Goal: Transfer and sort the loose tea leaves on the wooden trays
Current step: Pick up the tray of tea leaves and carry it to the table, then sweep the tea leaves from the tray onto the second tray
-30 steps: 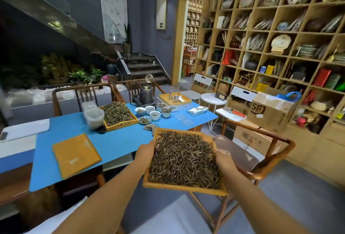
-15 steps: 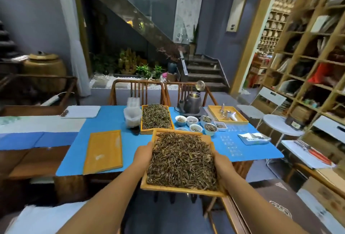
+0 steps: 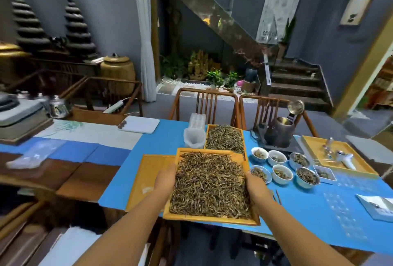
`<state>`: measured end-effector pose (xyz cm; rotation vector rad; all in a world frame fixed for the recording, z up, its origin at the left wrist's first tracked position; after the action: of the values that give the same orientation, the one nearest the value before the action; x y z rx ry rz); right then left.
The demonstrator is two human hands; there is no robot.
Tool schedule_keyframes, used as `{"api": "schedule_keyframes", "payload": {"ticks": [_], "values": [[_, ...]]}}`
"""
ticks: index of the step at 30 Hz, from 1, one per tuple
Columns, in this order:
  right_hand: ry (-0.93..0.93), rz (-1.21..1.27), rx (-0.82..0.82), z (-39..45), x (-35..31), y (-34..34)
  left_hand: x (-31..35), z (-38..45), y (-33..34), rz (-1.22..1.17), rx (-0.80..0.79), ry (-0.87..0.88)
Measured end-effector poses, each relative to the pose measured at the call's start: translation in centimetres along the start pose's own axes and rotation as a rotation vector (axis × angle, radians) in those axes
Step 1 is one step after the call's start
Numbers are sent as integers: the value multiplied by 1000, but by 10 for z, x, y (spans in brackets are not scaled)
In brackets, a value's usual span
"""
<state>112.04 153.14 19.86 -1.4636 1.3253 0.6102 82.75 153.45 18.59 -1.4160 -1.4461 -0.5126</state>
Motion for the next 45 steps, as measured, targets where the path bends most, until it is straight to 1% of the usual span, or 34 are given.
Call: {"api": "schedule_keyframes", "payload": {"ticks": [3,7,10,13,16,18,21,23,26,29,34,37,41,43,45], "values": [[-38,-2,-25,33,-21,37,5,43,-18,-7,34,9],[-86,2,-100,66,-36,90,-7,83,-42,-54,87,-106],[-89,-20,-132,87,-43,126,-18,104,-60,-96,91,-101],[-23,-2,-216,103,-37,168,-41,124,-75,-110,104,-161],[48,19,-308,114,-21,206,-72,134,-89,-176,149,-254],[72,28,-340,118,-9,227,-88,138,-98,-242,176,-267],[101,24,-404,122,6,257,-109,138,-113,-241,229,-287],[94,-30,-454,125,14,275,-124,139,-120,-231,262,-310],[34,-153,-503,130,18,293,-139,143,-133,-160,325,-322],[-20,-247,-576,137,28,310,-151,149,-139,-141,339,-324],[-98,-319,-675,145,40,327,-170,162,-144,-151,342,-324],[-156,-383,-693,151,44,333,-182,168,-144,-162,351,-323],[-208,-396,-752,155,51,340,-202,171,-144,-182,379,-378],[-293,-429,-755,153,46,343,-209,170,-142,-241,376,-406],[-465,-455,-695,153,32,343,-212,169,-141,-247,378,-414]]}}
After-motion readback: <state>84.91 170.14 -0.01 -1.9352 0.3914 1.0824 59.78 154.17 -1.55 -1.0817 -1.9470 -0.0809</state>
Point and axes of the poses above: each hand's wrist, its own z-axis towards the middle knuckle, its own y-axis out of the palm, x = y × z, the point moved 9 cm from there along z, towards the middle knuckle, and after that the axes turned 5 degrees about -y, right-handed, at the moved point
